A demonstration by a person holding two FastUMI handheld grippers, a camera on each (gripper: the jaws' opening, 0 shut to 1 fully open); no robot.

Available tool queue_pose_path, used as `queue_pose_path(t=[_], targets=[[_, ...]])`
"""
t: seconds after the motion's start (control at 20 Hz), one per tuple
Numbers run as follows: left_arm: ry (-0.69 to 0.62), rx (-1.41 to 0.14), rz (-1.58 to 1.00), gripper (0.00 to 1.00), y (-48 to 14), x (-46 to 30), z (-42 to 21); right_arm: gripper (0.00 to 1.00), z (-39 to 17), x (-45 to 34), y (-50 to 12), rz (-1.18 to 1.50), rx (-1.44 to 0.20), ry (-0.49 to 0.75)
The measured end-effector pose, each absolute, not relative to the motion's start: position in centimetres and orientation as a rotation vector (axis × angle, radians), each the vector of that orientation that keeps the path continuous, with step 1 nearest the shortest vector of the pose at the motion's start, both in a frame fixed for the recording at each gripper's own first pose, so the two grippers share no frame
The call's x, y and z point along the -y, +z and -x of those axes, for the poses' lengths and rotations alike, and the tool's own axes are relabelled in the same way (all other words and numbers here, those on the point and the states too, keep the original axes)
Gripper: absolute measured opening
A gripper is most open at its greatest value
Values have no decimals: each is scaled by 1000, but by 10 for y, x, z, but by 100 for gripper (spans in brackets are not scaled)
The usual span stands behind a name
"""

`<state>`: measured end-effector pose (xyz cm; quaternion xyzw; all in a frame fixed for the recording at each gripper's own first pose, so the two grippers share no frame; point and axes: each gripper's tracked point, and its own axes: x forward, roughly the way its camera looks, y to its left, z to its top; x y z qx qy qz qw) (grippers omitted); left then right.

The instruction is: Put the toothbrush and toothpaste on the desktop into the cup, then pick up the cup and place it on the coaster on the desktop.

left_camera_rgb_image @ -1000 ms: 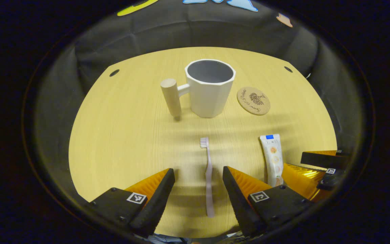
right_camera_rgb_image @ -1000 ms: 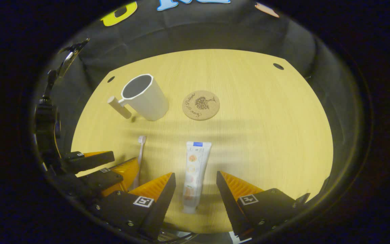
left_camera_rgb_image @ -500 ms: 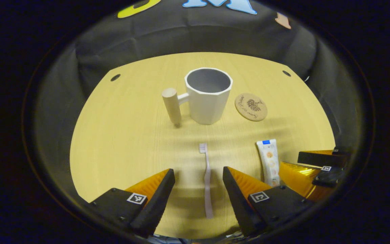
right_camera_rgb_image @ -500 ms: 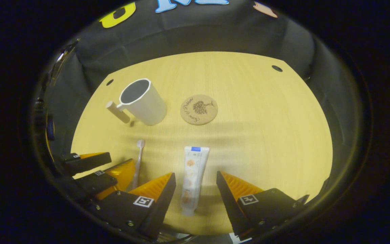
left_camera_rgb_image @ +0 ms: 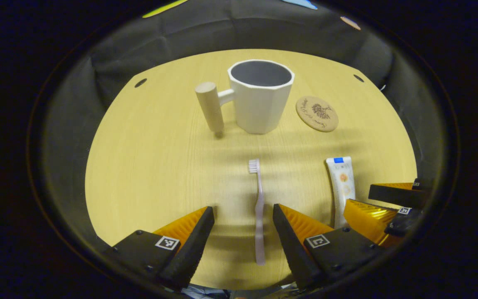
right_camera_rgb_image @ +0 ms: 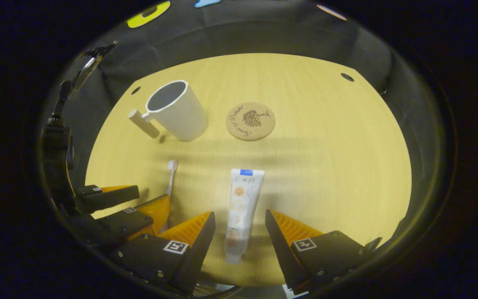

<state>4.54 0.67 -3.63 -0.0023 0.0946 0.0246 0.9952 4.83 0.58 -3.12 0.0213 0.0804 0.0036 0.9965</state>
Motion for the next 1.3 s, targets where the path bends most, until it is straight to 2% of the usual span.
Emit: queue_pose_path(t=[0.3, 0.4, 0.5, 0.55, 0.6, 0.85, 0.9, 0.95, 1.0, 1.05, 1.1, 1.15, 1.2, 1.3], targets=[[64, -239, 10, 100, -48, -12, -58, 76, -62, -2, -42, -41, -213, -1], [69, -230, -4, 94, -44, -12, -61, 76, -67, -3, -44, -36, -228, 0], [71, -230, -14, 95, -42, -11, -62, 77, -70, -3, -45, -27, -243, 1], [72, -231, -13, 100, -41, -11, -62, 74, -72, -3, -48, -22, -250, 0], [72, -231, -9, 97, -41, -11, -63, 76, -74, -3, -51, -19, -257, -1], [39, -231, 25, 89, -43, -5, -64, 74, -76, 3, -53, 12, -264, -38], [38, -231, 27, 89, -43, -5, -66, 73, -76, 7, -55, 14, -267, -63], [37, -234, 22, 82, -42, -3, -66, 58, -75, 10, -54, 13, -275, -69], [32, -232, 19, 85, -42, -2, -66, 58, -77, 9, -57, 10, -278, -70], [32, -238, 19, 69, -43, -1, -66, 58, -75, 10, -59, 7, -290, -76], [33, -239, 22, 66, -42, -1, -66, 58, -72, 9, -59, -8, -294, -72], [29, -238, 23, 72, -43, 0, -68, 42, -73, 11, -61, -16, -305, -77], [34, -236, 27, 60, -41, 1, -67, 35, -73, 11, -63, -22, -313, -73], [38, -251, 21, 38, -42, 2, -67, 35, -71, 11, -63, -33, -323, -63]])
